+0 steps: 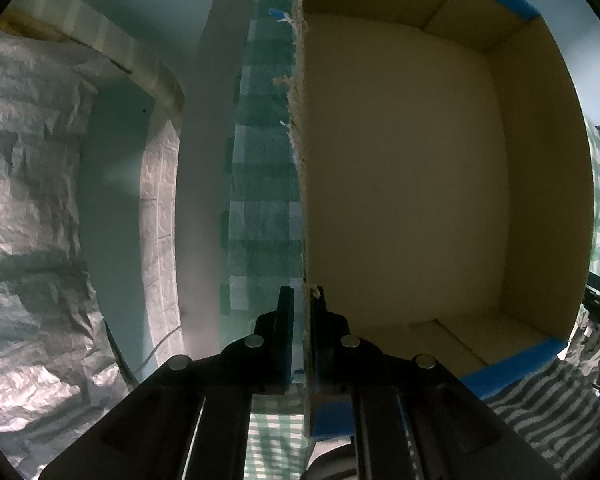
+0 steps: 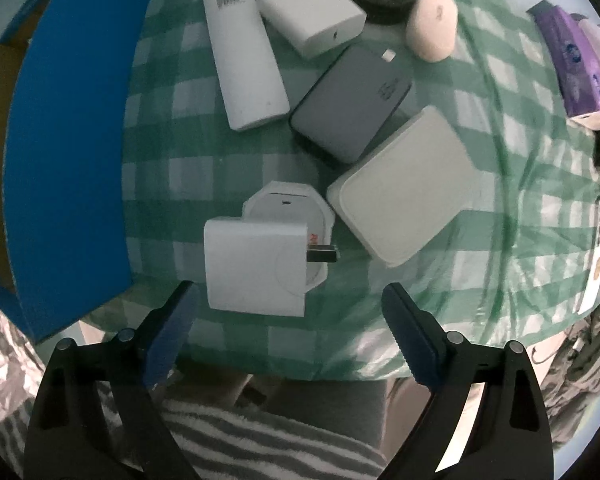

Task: Flip cup upside down
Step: 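Close the right gripper on the white square charger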

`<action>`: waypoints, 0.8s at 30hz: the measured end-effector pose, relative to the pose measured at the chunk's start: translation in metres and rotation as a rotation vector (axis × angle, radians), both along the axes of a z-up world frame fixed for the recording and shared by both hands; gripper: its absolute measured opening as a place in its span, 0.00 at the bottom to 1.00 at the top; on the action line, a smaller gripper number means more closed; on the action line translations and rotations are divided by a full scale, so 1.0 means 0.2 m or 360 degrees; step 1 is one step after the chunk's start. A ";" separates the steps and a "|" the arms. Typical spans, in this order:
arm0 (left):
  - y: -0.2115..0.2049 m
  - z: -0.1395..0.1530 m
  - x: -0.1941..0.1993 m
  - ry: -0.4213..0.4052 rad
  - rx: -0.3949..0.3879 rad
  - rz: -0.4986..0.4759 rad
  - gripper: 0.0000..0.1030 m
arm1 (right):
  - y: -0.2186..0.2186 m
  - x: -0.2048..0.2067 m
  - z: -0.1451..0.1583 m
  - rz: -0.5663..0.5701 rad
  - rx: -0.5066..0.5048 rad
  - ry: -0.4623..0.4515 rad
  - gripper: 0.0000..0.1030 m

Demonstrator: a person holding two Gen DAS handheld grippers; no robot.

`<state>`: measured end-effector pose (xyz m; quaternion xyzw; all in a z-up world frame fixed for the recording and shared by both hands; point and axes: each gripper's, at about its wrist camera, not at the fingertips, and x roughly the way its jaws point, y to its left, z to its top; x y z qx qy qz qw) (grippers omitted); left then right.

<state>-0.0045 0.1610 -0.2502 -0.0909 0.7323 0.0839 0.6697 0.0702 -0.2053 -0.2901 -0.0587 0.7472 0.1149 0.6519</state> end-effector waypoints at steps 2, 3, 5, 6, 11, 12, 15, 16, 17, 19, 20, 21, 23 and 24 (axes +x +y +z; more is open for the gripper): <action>0.00 0.00 -0.01 -0.0003 -0.0007 0.0000 0.08 | 0.02 0.01 -0.04 0.0001 -0.0008 0.0016 0.89; 0.00 -0.01 -0.01 -0.0002 -0.0008 0.0001 0.08 | 0.03 0.02 -0.05 0.0000 -0.0025 0.0020 0.87; 0.00 -0.01 -0.01 0.0002 -0.0012 -0.0004 0.08 | 0.04 0.04 -0.08 -0.0007 -0.0042 0.0029 0.84; 0.00 -0.01 -0.01 0.0004 -0.0016 -0.0009 0.08 | 0.05 0.05 -0.10 -0.0013 -0.0042 0.0036 0.82; -0.01 0.00 -0.01 0.0014 -0.0007 -0.0050 0.08 | 0.10 0.06 -0.18 -0.0031 -0.0045 0.0064 0.79; -0.02 -0.01 -0.01 0.0018 -0.0004 -0.0049 0.08 | 0.11 0.07 -0.19 -0.0024 -0.0045 0.0062 0.78; -0.01 0.00 -0.01 0.0018 -0.0003 -0.0045 0.08 | 0.15 0.10 -0.24 -0.0002 -0.0042 0.0062 0.73; -0.01 0.00 -0.01 0.0019 -0.0001 -0.0045 0.08 | 0.17 0.11 -0.25 0.0009 -0.0036 0.0071 0.67; -0.01 0.00 -0.01 0.0021 0.0000 -0.0046 0.08 | 0.17 0.10 -0.26 0.0015 -0.0024 0.0077 0.63; -0.02 0.00 -0.01 0.0019 -0.0003 -0.0046 0.08 | 0.19 0.11 -0.27 0.0030 -0.0019 0.0081 0.57; -0.02 0.00 -0.01 0.0020 -0.0004 -0.0046 0.08 | 0.20 0.11 -0.29 0.0042 -0.0027 0.0072 0.55; -0.02 0.00 -0.01 0.0019 -0.0005 -0.0047 0.08 | 0.20 0.12 -0.30 0.0050 -0.0036 0.0067 0.53; -0.02 0.00 -0.01 0.0022 -0.0007 -0.0044 0.08 | 0.22 0.13 -0.30 0.0042 -0.0016 0.0072 0.53; -0.02 -0.01 -0.01 0.0024 -0.0006 -0.0044 0.08 | 0.21 0.13 -0.29 0.0039 -0.0008 0.0072 0.53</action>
